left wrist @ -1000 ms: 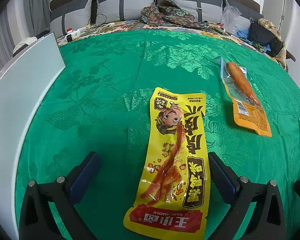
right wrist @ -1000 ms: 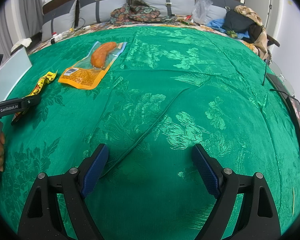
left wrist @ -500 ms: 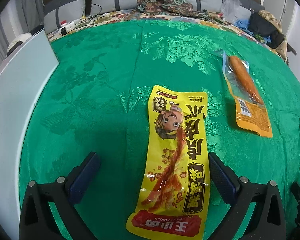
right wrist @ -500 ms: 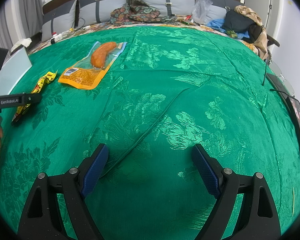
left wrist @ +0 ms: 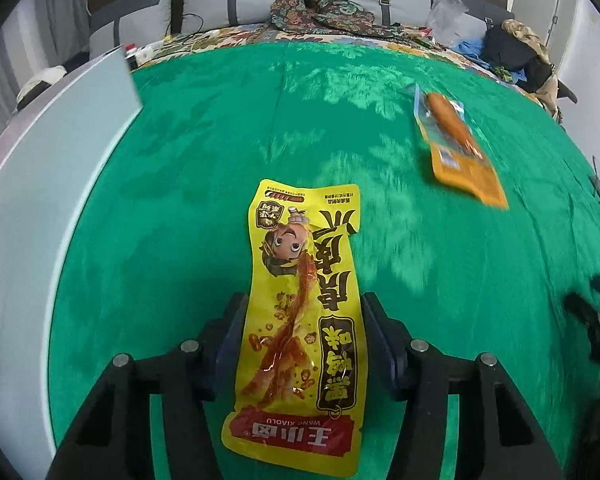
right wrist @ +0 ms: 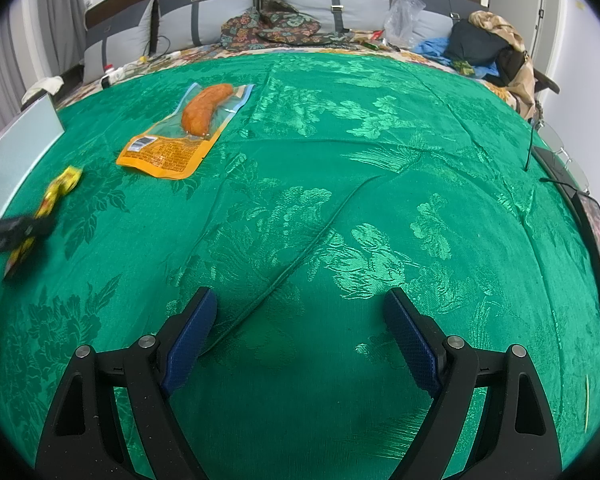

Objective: Organize snacks
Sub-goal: 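Lift the cartoon-printed packet with the left tool, then grasp the orange-labelled sausage packet with right tool while left tool holds cartoon packet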

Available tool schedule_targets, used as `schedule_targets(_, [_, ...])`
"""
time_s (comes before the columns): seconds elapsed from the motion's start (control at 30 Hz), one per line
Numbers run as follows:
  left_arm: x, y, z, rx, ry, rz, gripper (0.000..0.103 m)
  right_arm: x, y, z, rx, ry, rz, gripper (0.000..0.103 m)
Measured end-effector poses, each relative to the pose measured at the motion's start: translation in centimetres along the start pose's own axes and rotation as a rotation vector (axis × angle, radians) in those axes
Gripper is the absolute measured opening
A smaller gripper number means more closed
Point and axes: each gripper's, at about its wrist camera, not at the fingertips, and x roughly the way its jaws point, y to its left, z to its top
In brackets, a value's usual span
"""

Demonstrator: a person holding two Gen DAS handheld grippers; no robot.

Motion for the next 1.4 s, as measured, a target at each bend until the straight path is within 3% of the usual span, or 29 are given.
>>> schedule_targets(0.1, [-0.7, 0.5, -1.5, 0.016, -0.017, 0.004, 0.057, 0.0, 0.0, 0.0, 0.0, 0.0, 0.0, 0.088])
schedule_targets(0.13, [-0.7, 0.7, -1.7, 0.019, -0.024, 0.0, 0.063, 0.0, 0.0, 0.0, 0.0, 0.0, -0.001, 0.088])
schedule_targets(0.17, [-0.5, 0.9, -1.6, 0.021, -0.022, 0.004, 0.079, 0.0, 0.0, 0.0, 0.0, 0.0, -0.001, 0.088])
schedule_targets(0.23, [0.2, 1.4, -1.4, 0.016, -0.017, 0.022, 0.096, 0.0, 0.0, 0.0, 0.001, 0.0, 0.0, 0.088])
schedule_targets(0.3, [0.7, 2.2, -1.3, 0.004, -0.035, 0.007, 0.103, 0.0, 0.0, 0.0, 0.0, 0.0, -0.001, 0.088])
schedule_targets(0.43, [1.0, 2.8, -1.3, 0.013, -0.08, -0.001, 0.103, 0.0, 0.0, 0.0, -0.001, 0.0, -0.001, 0.088])
schedule_targets(0.63, [1.0, 2.9, -1.3, 0.01, -0.084, 0.004, 0.103, -0.1, -0.1, 0.0, -0.005, 0.007, 0.003, 0.09])
schedule_targets(0.7, [1.0, 2.9, -1.3, 0.01, -0.084, 0.004, 0.103, 0.0, -0.2, 0.9, 0.004, 0.064, 0.006, 0.089])
schedule_targets(0.83, [1.0, 2.9, -1.3, 0.01, -0.084, 0.004, 0.103, -0.7, 0.5, 5.6, 0.099, -0.002, 0.096, 0.089])
schedule_targets(0.97, [1.0, 2.9, -1.3, 0.01, -0.084, 0.004, 0.103, 3.7, 3.8, 12.6, 0.13, 0.059, 0.151, 0.089])
schedule_targets(1.07, [1.0, 2.9, -1.3, 0.01, -0.084, 0.004, 0.103, 7.8, 6.3, 15.7, 0.124, 0.124, 0.106, 0.089])
schedule_targets(1.23, [1.0, 2.9, -1.3, 0.01, -0.085, 0.004, 0.103, 12.0, 9.7, 16.9, 0.066, 0.201, 0.022, 0.09])
schedule_targets(1.27, [1.0, 2.9, -1.3, 0.01, -0.085, 0.004, 0.103, 12.2, 10.4, 16.9, 0.03, 0.19, -0.021, 0.09])
schedule_targets(1.4, [1.1, 2.9, -1.2, 0.009, -0.084, 0.004, 0.103, 12.1, 10.3, 16.4, 0.046, 0.152, -0.032, 0.093])
